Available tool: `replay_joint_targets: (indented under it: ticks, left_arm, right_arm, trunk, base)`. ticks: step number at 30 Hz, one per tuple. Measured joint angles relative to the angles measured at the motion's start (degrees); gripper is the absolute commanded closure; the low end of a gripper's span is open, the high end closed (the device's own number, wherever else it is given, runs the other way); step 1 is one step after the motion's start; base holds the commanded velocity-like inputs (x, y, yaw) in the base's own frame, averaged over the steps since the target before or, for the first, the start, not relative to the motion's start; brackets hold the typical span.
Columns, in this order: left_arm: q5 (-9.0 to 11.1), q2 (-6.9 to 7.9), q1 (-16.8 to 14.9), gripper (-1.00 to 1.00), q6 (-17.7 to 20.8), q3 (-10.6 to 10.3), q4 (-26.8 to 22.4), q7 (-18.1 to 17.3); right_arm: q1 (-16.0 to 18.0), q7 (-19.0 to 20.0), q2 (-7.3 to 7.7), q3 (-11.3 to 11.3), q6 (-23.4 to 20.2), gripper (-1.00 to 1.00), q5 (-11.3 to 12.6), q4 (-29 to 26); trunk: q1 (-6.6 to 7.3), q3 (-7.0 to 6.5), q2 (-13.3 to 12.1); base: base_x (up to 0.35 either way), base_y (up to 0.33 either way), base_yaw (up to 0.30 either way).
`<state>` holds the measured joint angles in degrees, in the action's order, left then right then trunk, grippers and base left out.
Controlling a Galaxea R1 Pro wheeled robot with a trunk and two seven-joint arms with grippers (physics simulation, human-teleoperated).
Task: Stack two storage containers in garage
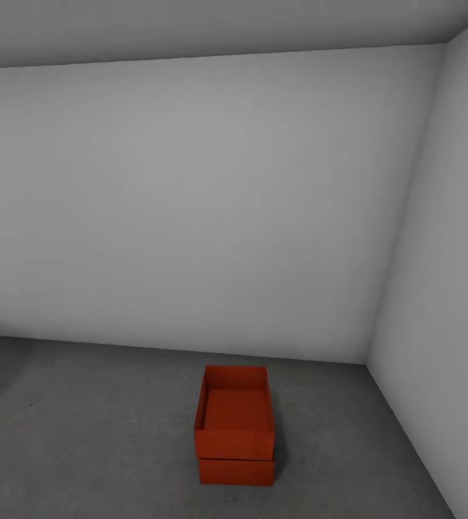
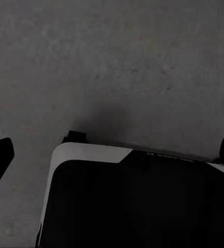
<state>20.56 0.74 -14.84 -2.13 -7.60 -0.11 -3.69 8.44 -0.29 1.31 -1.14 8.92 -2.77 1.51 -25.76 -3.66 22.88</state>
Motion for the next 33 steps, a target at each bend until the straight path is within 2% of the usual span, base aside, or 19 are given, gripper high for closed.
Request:
replay_joint_targets:
  ticks: [5,33]
  left_arm:
    - [-0.05,-0.35,0.38,-1.0,-0.26,0.0,-0.05,-0.69]
    - [-0.65,0.21,0.45,-1.0,-0.4,-0.23,-0.92,-0.75]
  right_arm:
    - [0.03,-0.03,0.0,0.17,0.02,-1.0,0.34,0.0]
    - [-0.01,-0.03,-0.02,0.06,-0.24,-1.0,0.21,0.0]
  trunk:
    - [0.0,0.0,0.0]
    - [0.0,0.0,0.0]
  base:
    - [0.0,0.0,0.0]
    - [0.0,0.0,0.0]
